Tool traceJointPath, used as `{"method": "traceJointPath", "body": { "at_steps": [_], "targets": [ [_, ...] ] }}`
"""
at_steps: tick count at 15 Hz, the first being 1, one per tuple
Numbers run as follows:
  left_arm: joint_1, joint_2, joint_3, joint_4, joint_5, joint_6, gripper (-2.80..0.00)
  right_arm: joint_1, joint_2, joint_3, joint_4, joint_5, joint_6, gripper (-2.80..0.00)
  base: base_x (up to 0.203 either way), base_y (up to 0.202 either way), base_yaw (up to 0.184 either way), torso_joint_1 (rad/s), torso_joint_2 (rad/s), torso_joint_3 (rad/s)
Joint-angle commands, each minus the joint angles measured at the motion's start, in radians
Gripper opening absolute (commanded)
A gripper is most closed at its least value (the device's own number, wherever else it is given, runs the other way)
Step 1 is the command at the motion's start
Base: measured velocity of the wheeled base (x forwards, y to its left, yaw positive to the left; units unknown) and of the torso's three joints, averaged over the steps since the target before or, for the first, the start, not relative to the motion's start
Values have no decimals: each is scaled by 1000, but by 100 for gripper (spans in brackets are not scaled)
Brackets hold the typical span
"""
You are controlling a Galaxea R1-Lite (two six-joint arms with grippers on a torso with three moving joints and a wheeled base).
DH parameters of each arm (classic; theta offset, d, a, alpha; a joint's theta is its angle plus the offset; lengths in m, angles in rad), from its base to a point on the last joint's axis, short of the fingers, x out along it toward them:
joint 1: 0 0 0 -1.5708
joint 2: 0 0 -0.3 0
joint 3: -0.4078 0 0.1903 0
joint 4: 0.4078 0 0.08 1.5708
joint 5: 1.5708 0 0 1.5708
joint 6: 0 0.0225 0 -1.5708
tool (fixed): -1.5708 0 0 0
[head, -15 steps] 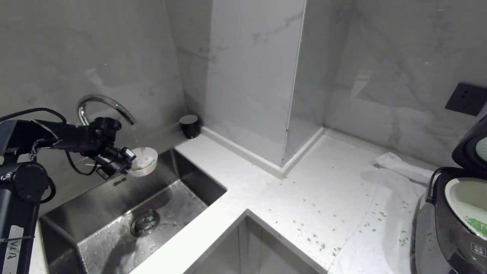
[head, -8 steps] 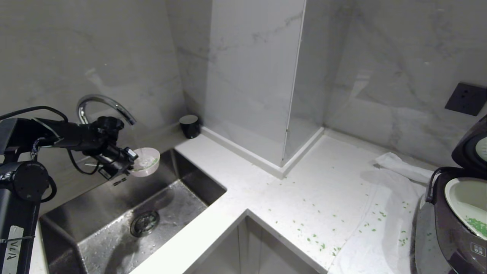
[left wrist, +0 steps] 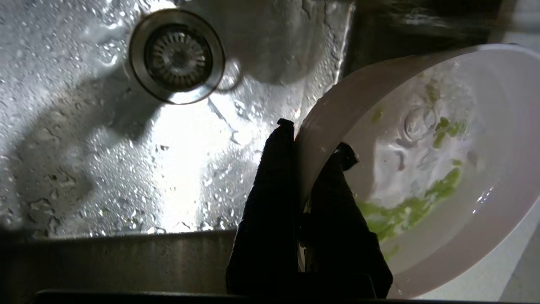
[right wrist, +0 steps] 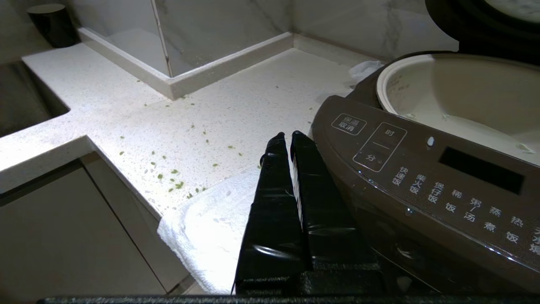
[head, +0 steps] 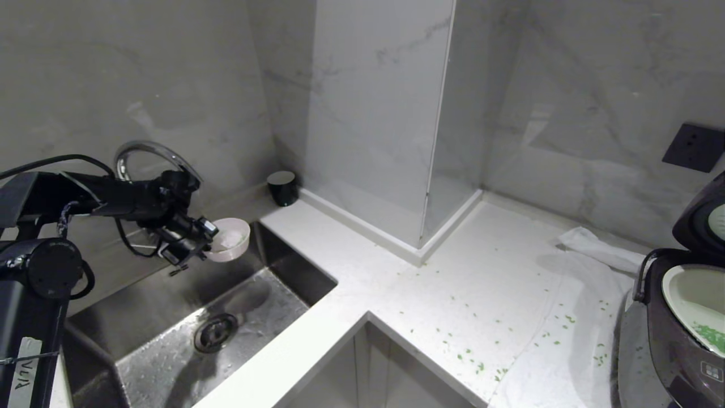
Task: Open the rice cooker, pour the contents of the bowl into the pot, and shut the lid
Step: Place the bowl on the table
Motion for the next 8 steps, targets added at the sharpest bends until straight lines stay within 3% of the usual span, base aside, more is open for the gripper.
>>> {"method": "traceJointPath", "body": {
  "at_steps": [1, 8],
  "targets": [
    [-49, -25, 1, 21, 1, -23, -280, 0, -1, 2, 0, 0, 0, -280, 0, 0, 0, 0, 0, 0],
    [-180, -52, 5, 86, 1, -54, -280, 0, 1, 2, 0, 0, 0, -280, 0, 0, 0, 0, 0, 0]
  ]
}}
